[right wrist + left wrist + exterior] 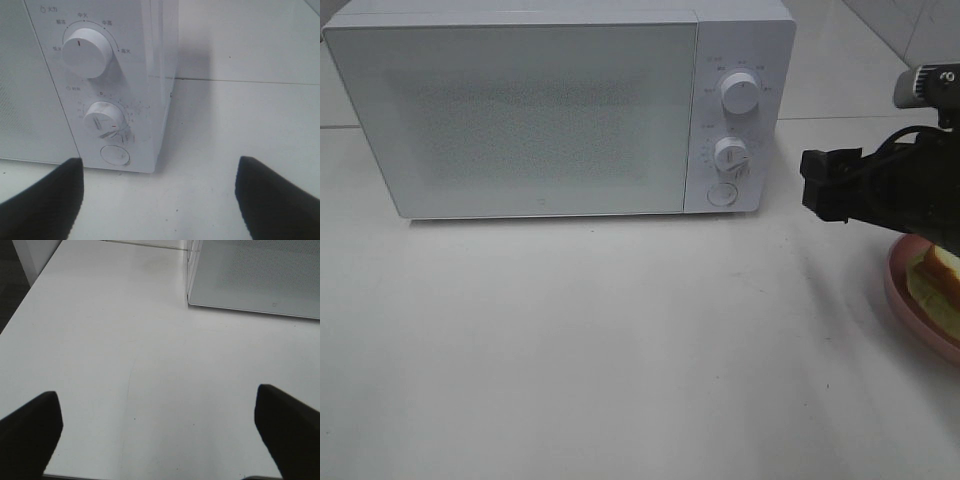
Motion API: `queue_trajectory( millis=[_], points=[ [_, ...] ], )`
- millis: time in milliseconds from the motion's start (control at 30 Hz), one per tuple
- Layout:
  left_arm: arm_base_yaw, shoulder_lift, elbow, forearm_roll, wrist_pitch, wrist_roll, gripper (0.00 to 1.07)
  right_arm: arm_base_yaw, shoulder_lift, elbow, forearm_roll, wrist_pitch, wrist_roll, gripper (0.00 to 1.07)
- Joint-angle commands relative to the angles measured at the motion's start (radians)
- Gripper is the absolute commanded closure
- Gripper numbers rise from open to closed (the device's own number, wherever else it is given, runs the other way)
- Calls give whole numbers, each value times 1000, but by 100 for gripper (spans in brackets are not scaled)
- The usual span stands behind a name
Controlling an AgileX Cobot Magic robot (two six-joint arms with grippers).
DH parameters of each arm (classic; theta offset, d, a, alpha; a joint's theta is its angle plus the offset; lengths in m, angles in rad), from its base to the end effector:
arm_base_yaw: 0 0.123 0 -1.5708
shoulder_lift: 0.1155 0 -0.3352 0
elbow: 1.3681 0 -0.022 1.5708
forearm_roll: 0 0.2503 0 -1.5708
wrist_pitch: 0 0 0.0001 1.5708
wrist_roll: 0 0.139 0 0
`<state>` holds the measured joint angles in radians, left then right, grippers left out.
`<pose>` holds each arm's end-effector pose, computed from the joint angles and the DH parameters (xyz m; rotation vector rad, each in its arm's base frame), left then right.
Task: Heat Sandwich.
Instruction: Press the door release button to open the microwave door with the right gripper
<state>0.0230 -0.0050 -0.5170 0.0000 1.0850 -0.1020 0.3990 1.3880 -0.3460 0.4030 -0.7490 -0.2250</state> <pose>-0.0170 -0.0004 0.2575 -0.1279 2.0430 -0.0493 0.2631 0.0707 0.2330 -0.0998 1.8071 0.0931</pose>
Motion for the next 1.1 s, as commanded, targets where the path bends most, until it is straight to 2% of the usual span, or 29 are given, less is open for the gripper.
queue_trajectory(
  millis=[33, 200, 500, 800, 1100],
  points=[
    [-5, -23, 0, 0, -11, -3, 9, 68, 48, 2, 132, -116, -99, 31],
    [-5, -23, 0, 0, -11, -3, 9, 156, 130, 2, 245, -219, -111, 31],
    [-5, -23, 0, 0, -11, -3, 9, 273, 257, 2, 320, -311, -77, 31],
    [-5, -23, 0, 0, -11, -3, 9, 340, 329, -31, 371, -327, -38, 31],
    [-5, -23, 0, 0, -11, -3, 9, 344, 335, -40, 375, -333, -15, 31]
  ],
)
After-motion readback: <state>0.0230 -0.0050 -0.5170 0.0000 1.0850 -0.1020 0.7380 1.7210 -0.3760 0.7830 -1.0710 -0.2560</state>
